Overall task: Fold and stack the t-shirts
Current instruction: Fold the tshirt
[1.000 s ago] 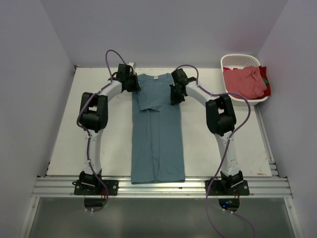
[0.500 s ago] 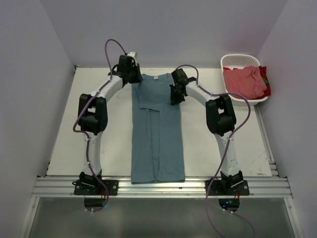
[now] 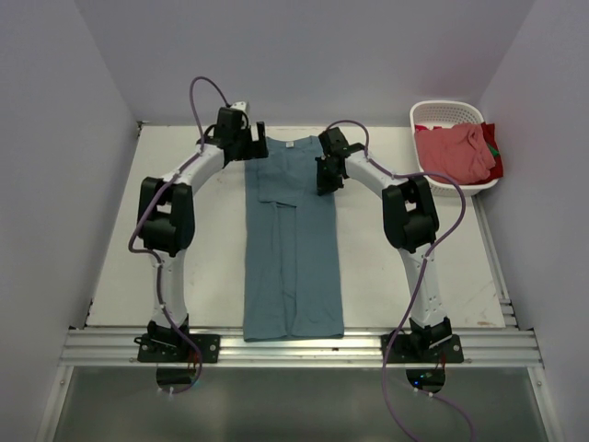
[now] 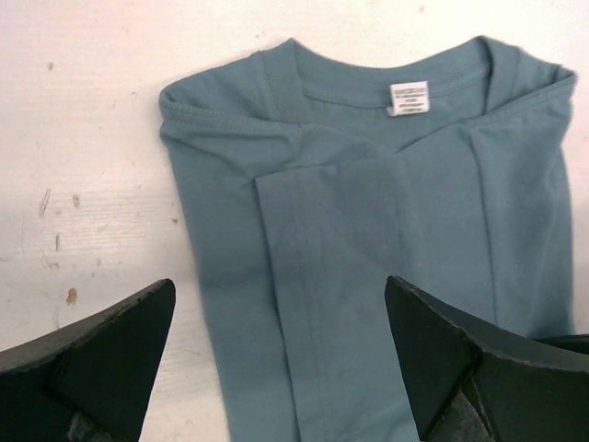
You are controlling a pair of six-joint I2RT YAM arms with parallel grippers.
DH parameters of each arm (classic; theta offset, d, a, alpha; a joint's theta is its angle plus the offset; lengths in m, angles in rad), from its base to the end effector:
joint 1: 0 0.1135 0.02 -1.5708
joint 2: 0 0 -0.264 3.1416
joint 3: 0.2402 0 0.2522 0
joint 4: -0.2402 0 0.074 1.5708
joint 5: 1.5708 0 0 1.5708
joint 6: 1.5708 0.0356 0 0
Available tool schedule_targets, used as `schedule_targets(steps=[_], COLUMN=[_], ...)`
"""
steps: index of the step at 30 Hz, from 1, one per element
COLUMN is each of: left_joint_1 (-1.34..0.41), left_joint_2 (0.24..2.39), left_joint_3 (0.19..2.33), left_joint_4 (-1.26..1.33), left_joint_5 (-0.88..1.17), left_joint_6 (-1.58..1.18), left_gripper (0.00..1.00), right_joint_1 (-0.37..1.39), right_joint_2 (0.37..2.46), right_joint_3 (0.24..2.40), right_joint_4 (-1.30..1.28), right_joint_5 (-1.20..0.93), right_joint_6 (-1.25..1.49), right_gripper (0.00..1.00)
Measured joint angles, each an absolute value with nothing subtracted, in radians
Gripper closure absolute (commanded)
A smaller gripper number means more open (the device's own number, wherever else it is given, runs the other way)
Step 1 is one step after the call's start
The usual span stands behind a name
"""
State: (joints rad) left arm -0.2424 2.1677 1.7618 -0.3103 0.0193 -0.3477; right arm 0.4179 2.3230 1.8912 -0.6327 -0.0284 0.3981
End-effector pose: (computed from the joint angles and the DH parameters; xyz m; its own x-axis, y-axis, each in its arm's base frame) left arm 0.4850 -0.1206 0.2183 -0.6858 -0.1814 -0.7049 0.0218 0.9629 -0.2689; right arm 0.4576 0.2043 0.1624 -0.8989 0.0248 -0.4374 -0.0757 0.9746 0.2109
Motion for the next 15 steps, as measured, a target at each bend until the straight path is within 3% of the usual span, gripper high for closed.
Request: schedule_targets(steps=[4, 8, 11, 15], left_joint_1=[-0.242, -0.242, -0.242, -0.244], left_joint_2=[2.150, 2.149, 2.160, 2.159], left_joint_3=[1.761, 1.761, 1.766, 1.738], left_joint_4=[-0.271, -0.243, -0.235, -0.194], left_joint_5=[0.073, 0.147, 0.213, 0.318], left_joint_6=[-0.347, -0.348, -0.350, -0.353], left_gripper=[0.01, 0.20, 0.27, 0.24], right_joint_1=[0.418, 0.418, 0.418, 0.418], right_joint_2=[2.323, 2.321, 2.308, 2.256], right_joint_3=[1.891, 1.887, 1.864, 1.782], right_joint_4=[-0.632, -0.630, -0.618, -0.590], right_joint_5=[-0.028, -0.028, -0.028, -0.028], right_joint_6=[0.398, 0.398, 0.398, 0.396], right_gripper=[1.00, 1.00, 1.00, 1.00])
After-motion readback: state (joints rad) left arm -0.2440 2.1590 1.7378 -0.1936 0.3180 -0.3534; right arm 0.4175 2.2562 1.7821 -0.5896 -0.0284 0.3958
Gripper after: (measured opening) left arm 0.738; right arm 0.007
